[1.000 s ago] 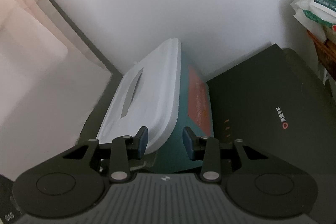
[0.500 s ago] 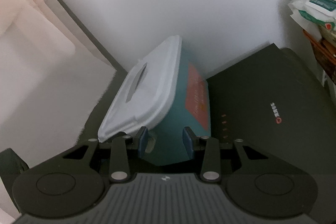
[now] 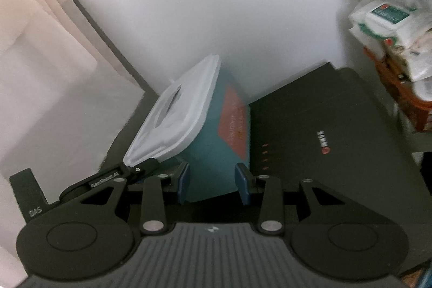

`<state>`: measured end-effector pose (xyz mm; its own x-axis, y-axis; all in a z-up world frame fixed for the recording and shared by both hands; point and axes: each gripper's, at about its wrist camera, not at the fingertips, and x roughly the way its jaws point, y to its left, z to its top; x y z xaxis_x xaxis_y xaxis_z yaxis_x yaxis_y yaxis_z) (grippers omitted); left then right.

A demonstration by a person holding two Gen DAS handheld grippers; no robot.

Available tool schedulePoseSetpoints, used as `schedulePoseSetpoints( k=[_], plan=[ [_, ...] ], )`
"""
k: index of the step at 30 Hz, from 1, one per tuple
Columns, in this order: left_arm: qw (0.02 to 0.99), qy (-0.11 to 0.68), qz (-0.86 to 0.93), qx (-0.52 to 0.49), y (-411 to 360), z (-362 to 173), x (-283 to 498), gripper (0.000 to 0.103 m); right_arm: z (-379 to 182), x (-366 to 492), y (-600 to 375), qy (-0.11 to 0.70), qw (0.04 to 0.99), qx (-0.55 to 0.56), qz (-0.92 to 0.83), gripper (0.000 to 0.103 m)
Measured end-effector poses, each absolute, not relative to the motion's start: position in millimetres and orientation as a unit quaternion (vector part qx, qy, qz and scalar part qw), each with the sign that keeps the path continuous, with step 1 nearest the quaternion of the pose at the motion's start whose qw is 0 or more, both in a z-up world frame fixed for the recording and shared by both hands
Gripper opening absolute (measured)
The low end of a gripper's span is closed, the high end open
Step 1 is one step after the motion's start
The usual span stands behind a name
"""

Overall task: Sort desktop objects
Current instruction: 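Press the white lid down onto the bin rim with the right tool, then open the right tool and pull it away from the lid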

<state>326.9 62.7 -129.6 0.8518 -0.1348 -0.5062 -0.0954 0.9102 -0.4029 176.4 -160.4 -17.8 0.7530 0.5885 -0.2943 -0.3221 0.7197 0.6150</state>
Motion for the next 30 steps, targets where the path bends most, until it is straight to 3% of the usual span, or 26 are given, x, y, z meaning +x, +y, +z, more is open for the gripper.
schedulePoseSetpoints(
  k=[10,17,21,30],
  plan=[
    [0.945,0.272,-0.041,-0.179,11.6,-70.6,266.3,0.039,-3.5,132.1,-192.4,0.218,0.917,0.227,0.244,0.050],
    [0.950,0.260,-0.046,-0.167,-8.9,-22.4,214.5,0.040,3.6,101.2,-215.4,0.199,0.930,0.201,0.234,0.065],
    [0.950,0.266,-0.047,-0.156,-17.6,6.4,186.1,0.042,3.1,86.8,-227.3,0.189,0.936,0.199,0.223,0.081],
    [0.949,0.278,-0.054,-0.137,-32.7,56.9,125.2,0.046,-3.8,46.8,-239.3,0.164,0.952,0.153,0.207,0.086]
  ],
)
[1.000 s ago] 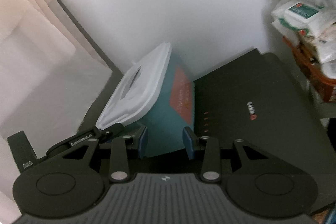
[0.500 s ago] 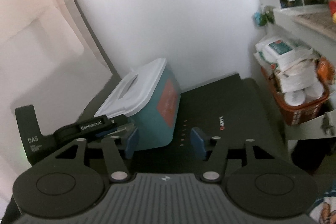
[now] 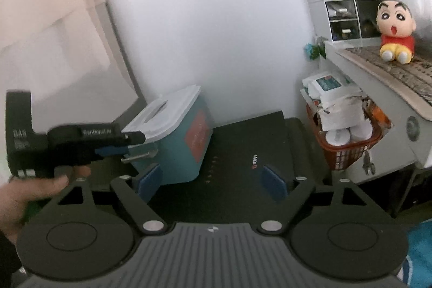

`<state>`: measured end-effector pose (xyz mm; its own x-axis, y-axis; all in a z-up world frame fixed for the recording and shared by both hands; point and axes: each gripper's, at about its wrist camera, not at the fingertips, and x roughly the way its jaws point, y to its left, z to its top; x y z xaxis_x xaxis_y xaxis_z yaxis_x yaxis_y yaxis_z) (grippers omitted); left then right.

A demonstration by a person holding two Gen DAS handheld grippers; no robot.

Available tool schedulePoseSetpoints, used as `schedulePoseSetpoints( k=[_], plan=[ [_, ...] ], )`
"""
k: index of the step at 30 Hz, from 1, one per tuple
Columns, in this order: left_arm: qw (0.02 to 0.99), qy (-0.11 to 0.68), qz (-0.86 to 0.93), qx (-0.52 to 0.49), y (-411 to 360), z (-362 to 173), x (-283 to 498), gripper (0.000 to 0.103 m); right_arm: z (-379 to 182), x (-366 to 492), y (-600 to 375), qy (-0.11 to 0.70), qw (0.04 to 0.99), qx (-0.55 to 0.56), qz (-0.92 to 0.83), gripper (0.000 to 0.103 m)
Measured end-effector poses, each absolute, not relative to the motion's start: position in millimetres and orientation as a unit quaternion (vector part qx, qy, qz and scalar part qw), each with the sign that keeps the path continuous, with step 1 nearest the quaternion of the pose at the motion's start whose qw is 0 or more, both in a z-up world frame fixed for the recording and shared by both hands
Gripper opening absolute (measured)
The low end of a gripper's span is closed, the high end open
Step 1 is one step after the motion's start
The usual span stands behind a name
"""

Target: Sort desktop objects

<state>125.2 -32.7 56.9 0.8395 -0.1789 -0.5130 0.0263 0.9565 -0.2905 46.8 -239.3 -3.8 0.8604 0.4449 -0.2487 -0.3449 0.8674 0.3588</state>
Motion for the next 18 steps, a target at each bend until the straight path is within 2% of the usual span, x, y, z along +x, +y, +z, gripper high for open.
schedulePoseSetpoints(
  k=[3,9,18],
  plan=[
    [0.950,0.280,-0.056,-0.127,-50.0,77.7,96.2,0.047,-6.0,36.7,-244.5,0.161,0.953,0.151,0.206,0.086],
    [0.947,0.293,-0.058,-0.116,-62.4,73.4,88.5,0.047,-15.2,17.3,-258.4,0.145,0.953,0.157,0.214,0.090],
    [0.931,0.341,-0.033,-0.123,-82.8,67.8,48.6,0.047,-31.9,-1.2,-264.0,0.140,0.963,0.135,0.186,0.090]
  ],
)
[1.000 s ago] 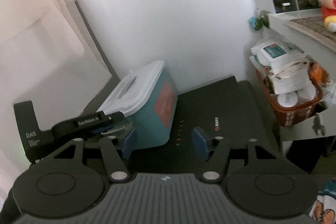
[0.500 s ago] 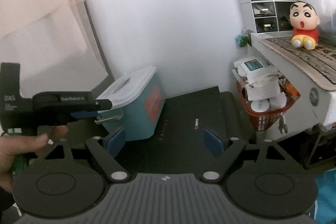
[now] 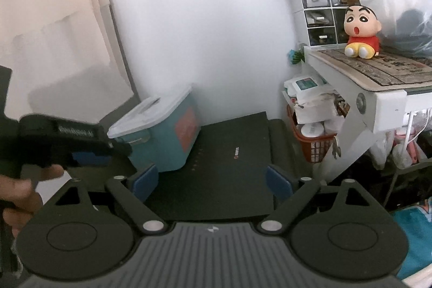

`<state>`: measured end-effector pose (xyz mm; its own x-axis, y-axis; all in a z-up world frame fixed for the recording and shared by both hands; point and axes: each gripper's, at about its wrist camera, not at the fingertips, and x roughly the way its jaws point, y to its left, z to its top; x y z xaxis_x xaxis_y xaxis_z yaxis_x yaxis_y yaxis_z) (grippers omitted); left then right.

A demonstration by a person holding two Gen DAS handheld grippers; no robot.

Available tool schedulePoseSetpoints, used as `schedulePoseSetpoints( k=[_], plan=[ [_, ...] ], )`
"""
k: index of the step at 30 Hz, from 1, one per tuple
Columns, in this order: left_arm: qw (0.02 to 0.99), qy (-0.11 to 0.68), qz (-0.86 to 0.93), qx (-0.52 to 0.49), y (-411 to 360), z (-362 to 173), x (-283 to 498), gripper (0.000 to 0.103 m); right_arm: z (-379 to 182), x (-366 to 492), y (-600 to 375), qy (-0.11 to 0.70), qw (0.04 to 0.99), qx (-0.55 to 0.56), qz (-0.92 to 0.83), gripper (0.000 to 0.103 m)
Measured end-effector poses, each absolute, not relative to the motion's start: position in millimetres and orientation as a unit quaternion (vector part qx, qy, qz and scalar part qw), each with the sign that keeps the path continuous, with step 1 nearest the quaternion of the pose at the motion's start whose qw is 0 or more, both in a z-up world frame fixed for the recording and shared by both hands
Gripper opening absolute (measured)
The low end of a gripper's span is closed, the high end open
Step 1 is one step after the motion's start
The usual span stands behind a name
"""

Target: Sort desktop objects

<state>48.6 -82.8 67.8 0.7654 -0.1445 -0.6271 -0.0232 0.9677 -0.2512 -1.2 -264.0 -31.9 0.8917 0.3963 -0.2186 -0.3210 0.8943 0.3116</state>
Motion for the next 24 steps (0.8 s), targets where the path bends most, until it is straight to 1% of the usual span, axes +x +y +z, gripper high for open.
schedulePoseSetpoints(
  k=[3,6,11,14,16,18,20,24],
  plan=[
    [0.931,0.345,-0.025,-0.113,-71.6,51.3,41.3,0.047,-31.7,-4.7,-263.9,0.139,0.962,0.137,0.191,0.090],
    [0.932,0.344,-0.022,-0.109,-77.3,59.3,23.6,0.049,-33.8,-8.0,-263.7,0.145,0.958,0.141,0.202,0.093],
    [0.937,0.335,-0.022,-0.092,-86.6,83.6,-8.4,0.053,-38.5,-11.5,-261.1,0.154,0.961,0.130,0.191,0.094],
    [0.939,0.330,-0.022,-0.088,-71.6,72.4,-4.5,0.053,-37.2,-14.3,-259.3,0.152,0.962,0.126,0.187,0.095],
    [0.939,0.331,-0.027,-0.087,-76.9,81.9,-17.0,0.053,-35.9,-16.7,-257.3,0.150,0.963,0.122,0.185,0.096],
    [0.938,0.334,-0.027,-0.089,-72.0,79.5,-16.4,0.051,-35.1,-18.3,-255.9,0.150,0.963,0.120,0.188,0.096],
    [0.938,0.335,-0.028,-0.086,-84.0,89.4,-25.6,0.050,-34.9,-19.2,-254.9,0.152,0.963,0.121,0.189,0.096],
    [0.937,0.337,-0.028,-0.084,-78.6,79.6,-15.0,0.050,-34.5,-19.3,-255.0,0.153,0.962,0.121,0.191,0.096]
  ],
)
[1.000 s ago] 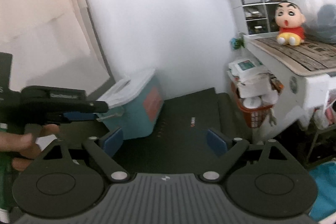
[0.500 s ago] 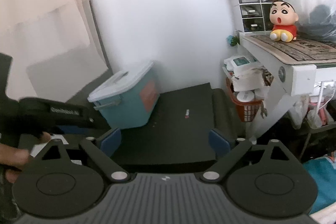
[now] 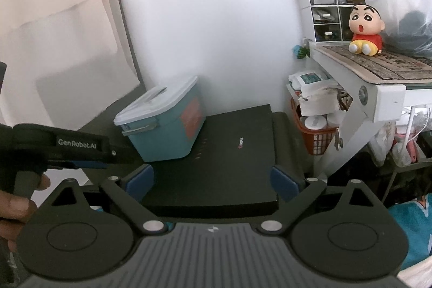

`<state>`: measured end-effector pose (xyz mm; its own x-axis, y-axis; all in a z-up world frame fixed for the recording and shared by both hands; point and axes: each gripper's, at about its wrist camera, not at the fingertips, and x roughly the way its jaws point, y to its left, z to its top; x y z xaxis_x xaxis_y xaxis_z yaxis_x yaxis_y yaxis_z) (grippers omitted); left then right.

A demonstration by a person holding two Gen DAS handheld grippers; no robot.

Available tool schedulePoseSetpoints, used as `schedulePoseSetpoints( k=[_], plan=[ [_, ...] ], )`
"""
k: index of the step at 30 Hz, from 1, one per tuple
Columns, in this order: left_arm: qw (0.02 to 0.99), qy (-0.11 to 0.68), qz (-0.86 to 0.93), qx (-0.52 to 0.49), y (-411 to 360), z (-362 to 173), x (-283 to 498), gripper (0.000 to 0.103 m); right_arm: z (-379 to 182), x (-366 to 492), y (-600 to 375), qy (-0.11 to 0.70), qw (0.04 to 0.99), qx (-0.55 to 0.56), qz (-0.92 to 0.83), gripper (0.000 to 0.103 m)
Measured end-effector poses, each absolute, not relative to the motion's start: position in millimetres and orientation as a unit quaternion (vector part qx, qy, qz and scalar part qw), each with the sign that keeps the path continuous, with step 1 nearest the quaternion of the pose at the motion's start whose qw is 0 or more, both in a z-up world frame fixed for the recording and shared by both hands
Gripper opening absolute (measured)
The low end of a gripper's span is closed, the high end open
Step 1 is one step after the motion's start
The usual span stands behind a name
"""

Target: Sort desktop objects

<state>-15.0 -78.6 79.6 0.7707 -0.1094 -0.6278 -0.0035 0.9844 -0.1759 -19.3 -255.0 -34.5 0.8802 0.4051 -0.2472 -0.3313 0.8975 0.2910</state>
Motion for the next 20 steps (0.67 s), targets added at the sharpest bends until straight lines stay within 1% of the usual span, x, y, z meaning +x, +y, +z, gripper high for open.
schedulePoseSetpoints(
  k=[2,7,11,13,15,20],
  plan=[
    [0.937,0.338,-0.028,-0.080,-73.3,71.9,-6.8,0.050,-34.8,-18.8,-255.2,0.154,0.962,0.121,0.190,0.096],
    [0.938,0.337,-0.027,-0.072,-82.6,84.4,-22.6,0.050,-36.4,-16.5,-253.5,0.160,0.963,0.115,0.186,0.096],
    [0.936,0.343,-0.030,-0.068,-68.7,59.9,0.4,0.050,-36.9,-15.9,-253.7,0.159,0.963,0.114,0.184,0.096],
    [0.936,0.345,-0.031,-0.065,-72.8,63.7,-5.0,0.050,-37.9,-14.7,-254.2,0.163,0.963,0.117,0.183,0.096],
    [0.936,0.345,-0.032,-0.064,-80.2,72.5,-16.2,0.050,-38.7,-13.6,-253.5,0.165,0.963,0.114,0.182,0.096],
    [0.934,0.349,-0.036,-0.063,-148.0,161.9,-118.9,0.050,-40.3,-12.8,-247.3,0.165,0.964,0.094,0.184,0.096]
  ],
)
